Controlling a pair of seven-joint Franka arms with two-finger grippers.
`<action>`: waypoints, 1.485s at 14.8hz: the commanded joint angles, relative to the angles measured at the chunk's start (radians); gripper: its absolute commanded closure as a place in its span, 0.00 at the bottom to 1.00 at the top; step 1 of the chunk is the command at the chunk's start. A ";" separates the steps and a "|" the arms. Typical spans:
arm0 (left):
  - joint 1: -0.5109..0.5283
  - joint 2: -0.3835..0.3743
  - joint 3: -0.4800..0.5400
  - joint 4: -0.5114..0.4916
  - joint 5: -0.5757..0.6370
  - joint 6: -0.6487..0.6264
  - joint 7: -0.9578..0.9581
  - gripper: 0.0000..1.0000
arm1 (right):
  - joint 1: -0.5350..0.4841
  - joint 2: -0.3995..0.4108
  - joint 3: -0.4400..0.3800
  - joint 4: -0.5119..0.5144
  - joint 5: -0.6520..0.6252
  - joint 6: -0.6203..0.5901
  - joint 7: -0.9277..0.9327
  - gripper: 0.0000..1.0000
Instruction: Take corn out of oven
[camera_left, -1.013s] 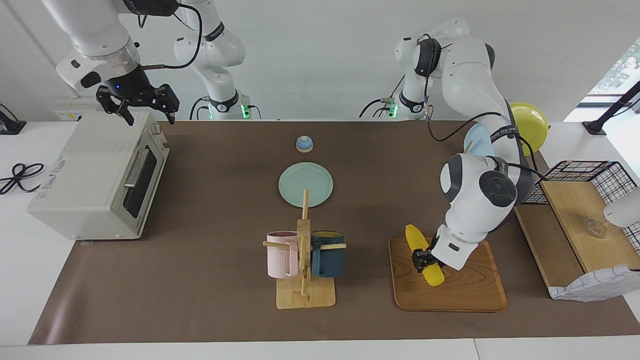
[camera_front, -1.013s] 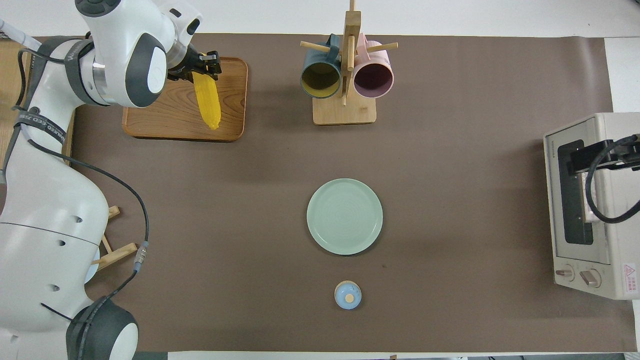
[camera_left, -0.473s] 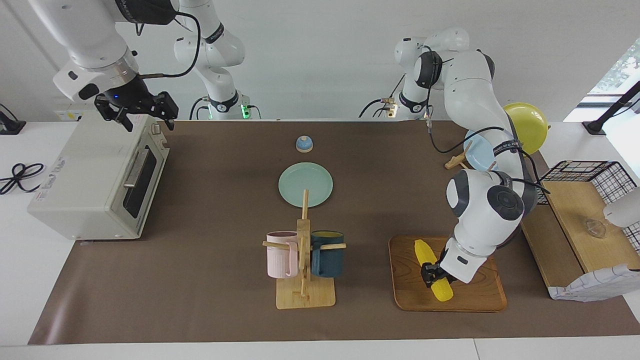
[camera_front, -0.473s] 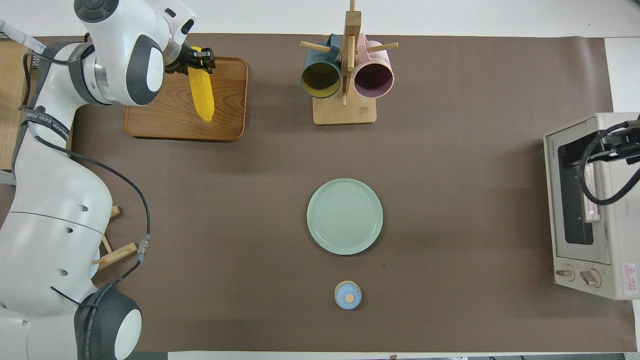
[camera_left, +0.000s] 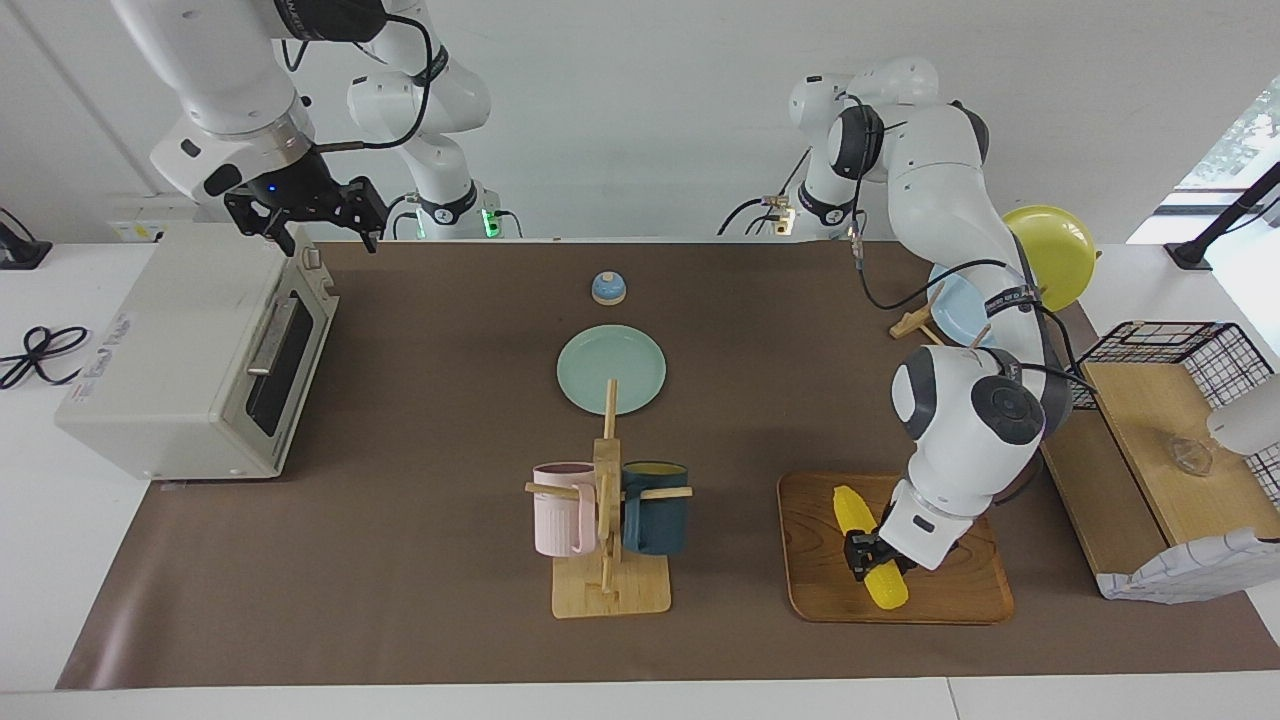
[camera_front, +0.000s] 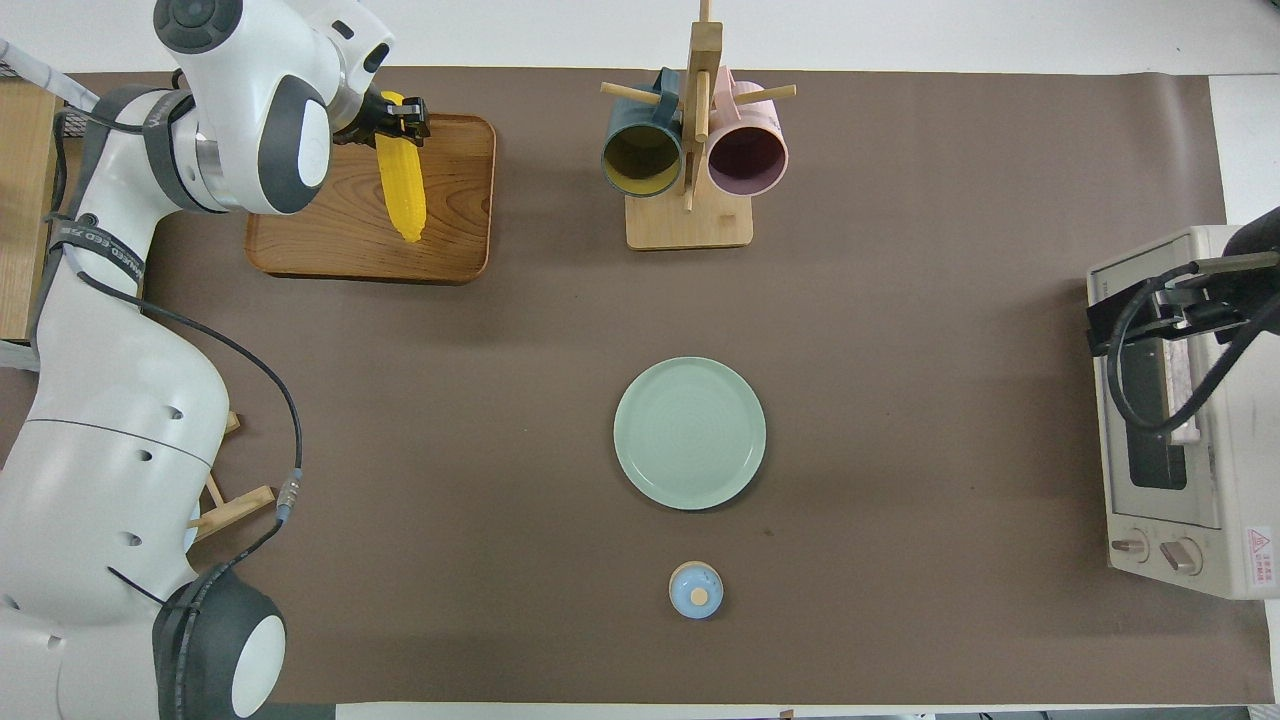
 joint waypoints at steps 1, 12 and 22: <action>0.002 -0.005 0.003 -0.025 0.013 0.027 0.014 0.00 | -0.013 -0.040 -0.002 -0.053 -0.009 -0.019 0.013 0.00; 0.000 -0.366 0.016 -0.245 0.012 -0.237 -0.005 0.00 | -0.013 -0.073 -0.008 -0.104 -0.004 0.038 0.023 0.00; -0.015 -0.788 0.019 -0.439 0.015 -0.623 -0.100 0.00 | -0.022 -0.067 -0.008 -0.081 -0.001 0.044 0.032 0.00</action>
